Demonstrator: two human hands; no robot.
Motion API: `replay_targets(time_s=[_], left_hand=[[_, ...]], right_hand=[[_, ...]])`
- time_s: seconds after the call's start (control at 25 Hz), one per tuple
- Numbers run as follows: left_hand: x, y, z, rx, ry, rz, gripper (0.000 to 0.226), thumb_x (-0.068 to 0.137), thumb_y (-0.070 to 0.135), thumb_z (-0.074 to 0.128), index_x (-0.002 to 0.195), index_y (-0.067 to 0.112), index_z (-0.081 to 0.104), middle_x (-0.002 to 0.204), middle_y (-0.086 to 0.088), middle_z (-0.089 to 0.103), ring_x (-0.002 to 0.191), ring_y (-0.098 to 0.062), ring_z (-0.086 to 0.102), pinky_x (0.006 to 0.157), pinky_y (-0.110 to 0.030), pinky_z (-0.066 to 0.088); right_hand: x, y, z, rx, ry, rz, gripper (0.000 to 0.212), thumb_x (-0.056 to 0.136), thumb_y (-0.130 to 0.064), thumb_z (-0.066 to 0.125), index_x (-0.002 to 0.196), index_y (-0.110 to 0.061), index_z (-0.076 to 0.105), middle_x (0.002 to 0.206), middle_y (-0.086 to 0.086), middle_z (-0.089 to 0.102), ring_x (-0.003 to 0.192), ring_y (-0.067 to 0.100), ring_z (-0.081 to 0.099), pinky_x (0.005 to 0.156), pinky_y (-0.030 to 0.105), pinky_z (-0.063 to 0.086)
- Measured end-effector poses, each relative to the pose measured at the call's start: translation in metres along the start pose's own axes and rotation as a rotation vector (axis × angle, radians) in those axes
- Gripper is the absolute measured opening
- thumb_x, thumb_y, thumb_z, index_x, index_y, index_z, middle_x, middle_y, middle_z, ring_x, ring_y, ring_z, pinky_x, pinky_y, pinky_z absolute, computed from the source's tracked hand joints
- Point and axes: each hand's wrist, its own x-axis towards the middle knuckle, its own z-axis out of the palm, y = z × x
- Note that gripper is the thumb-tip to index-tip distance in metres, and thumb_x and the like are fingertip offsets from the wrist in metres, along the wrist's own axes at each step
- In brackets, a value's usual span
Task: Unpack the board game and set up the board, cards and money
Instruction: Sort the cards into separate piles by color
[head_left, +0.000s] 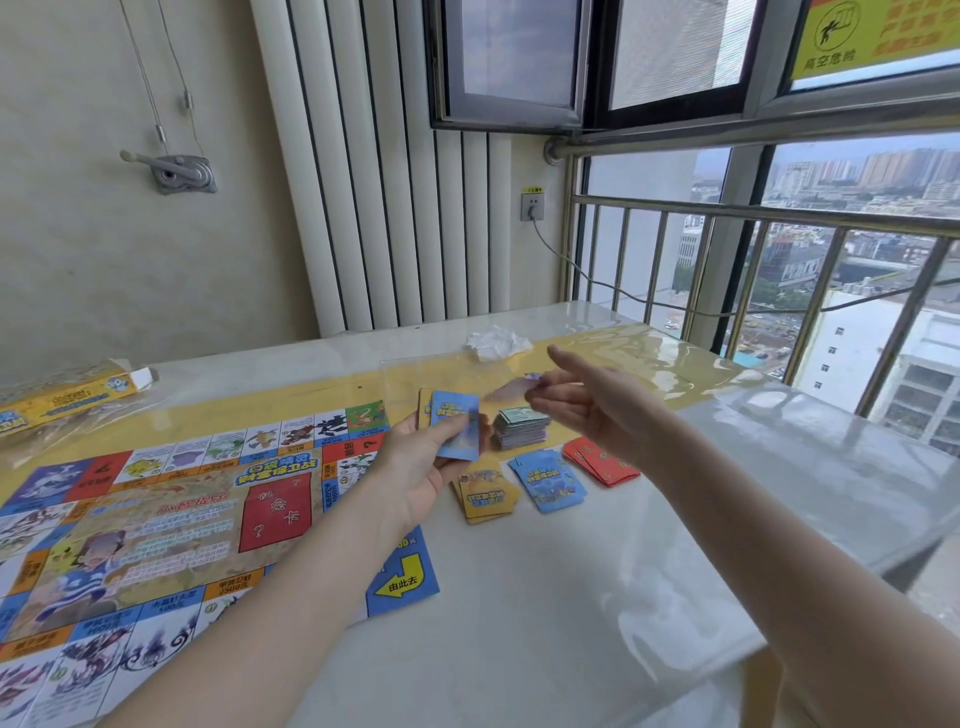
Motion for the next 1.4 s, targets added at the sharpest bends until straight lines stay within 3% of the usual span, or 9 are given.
replay_targets(time_s=[0.12,0.28,0.48,0.68,0.84,0.96,1.04,1.16,1.4], left_hand=[[0.001,-0.004,0.005,-0.011,-0.027,-0.037,0.012,0.088,-0.003,0.054,0.1,0.0,0.056,0.074,-0.015,0.07,0.064,-0.022,0.069,0.057,-0.029,0.057],[-0.005,-0.011,0.024,0.004,-0.061,-0.063,0.008,0.088,-0.005,0.053,0.088,0.003,0.056,0.064,-0.013,0.07,0.056,-0.02,0.068,0.053,-0.026,0.057],[-0.007,-0.016,0.038,0.03,-0.056,-0.07,0.009,0.088,-0.005,0.054,0.087,0.004,0.055,0.082,-0.019,0.066,0.068,-0.023,0.066,0.053,-0.026,0.057],[-0.008,-0.018,0.038,0.018,-0.03,-0.098,0.005,0.088,-0.003,0.055,0.088,0.001,0.056,0.064,-0.015,0.069,0.054,-0.02,0.068,0.049,-0.024,0.056],[-0.012,-0.013,0.035,-0.095,-0.06,-0.199,0.02,0.094,0.012,0.048,0.093,-0.005,0.058,0.076,-0.021,0.067,0.067,-0.026,0.066,0.052,-0.027,0.056],[-0.015,-0.009,0.03,-0.21,-0.113,-0.225,0.029,0.093,0.008,0.035,0.111,-0.009,0.05,0.098,-0.029,0.061,0.075,-0.033,0.065,0.051,-0.033,0.058],[-0.016,-0.008,0.027,-0.193,-0.093,-0.189,0.021,0.093,0.004,0.035,0.105,-0.005,0.05,0.096,-0.026,0.06,0.074,-0.032,0.064,0.048,-0.032,0.057],[-0.017,-0.004,0.021,-0.125,-0.076,-0.127,0.014,0.092,-0.001,0.039,0.089,-0.002,0.053,0.087,-0.02,0.061,0.074,-0.027,0.061,0.051,-0.03,0.056],[-0.02,0.001,0.004,-0.023,-0.103,0.031,0.019,0.088,-0.007,0.051,0.093,0.011,0.055,0.084,-0.008,0.066,0.058,-0.012,0.069,0.05,-0.021,0.056]], right_hand=[[-0.001,-0.007,-0.016,-0.316,0.206,-0.15,0.015,0.078,-0.006,0.069,0.084,0.002,0.058,0.072,0.015,0.065,0.048,0.012,0.062,0.044,0.016,0.05],[0.006,0.008,-0.052,-0.829,0.448,-0.253,0.024,0.076,-0.005,0.072,0.094,-0.004,0.056,0.077,0.016,0.065,0.052,0.016,0.057,0.044,0.021,0.042],[0.009,0.031,-0.078,-1.013,0.416,-0.179,0.018,0.075,-0.009,0.073,0.087,-0.009,0.06,0.088,0.015,0.066,0.07,0.023,0.058,0.052,0.022,0.041],[0.012,0.035,-0.075,-1.288,0.42,-0.171,0.017,0.079,-0.01,0.067,0.095,-0.007,0.063,0.102,0.011,0.061,0.092,0.024,0.054,0.065,0.025,0.038],[0.01,0.035,-0.07,-1.467,0.448,-0.208,0.013,0.082,-0.009,0.062,0.095,-0.009,0.064,0.108,0.01,0.056,0.1,0.024,0.052,0.072,0.025,0.036],[0.01,0.025,-0.048,-1.195,0.404,-0.361,0.014,0.087,-0.015,0.058,0.089,-0.003,0.066,0.087,0.01,0.065,0.074,0.016,0.058,0.063,0.024,0.04],[0.007,0.024,-0.023,-0.926,0.171,-0.314,0.022,0.088,-0.02,0.06,0.081,0.0,0.066,0.069,0.007,0.063,0.055,0.01,0.055,0.054,0.02,0.043],[0.009,0.035,0.003,-0.82,-0.002,-0.244,0.032,0.081,-0.024,0.069,0.081,0.008,0.066,0.066,0.009,0.062,0.057,0.017,0.055,0.05,0.023,0.044],[0.013,0.037,0.013,-0.553,0.009,-0.121,0.031,0.077,-0.016,0.073,0.099,0.005,0.066,0.074,0.01,0.061,0.063,0.013,0.055,0.054,0.017,0.047]])
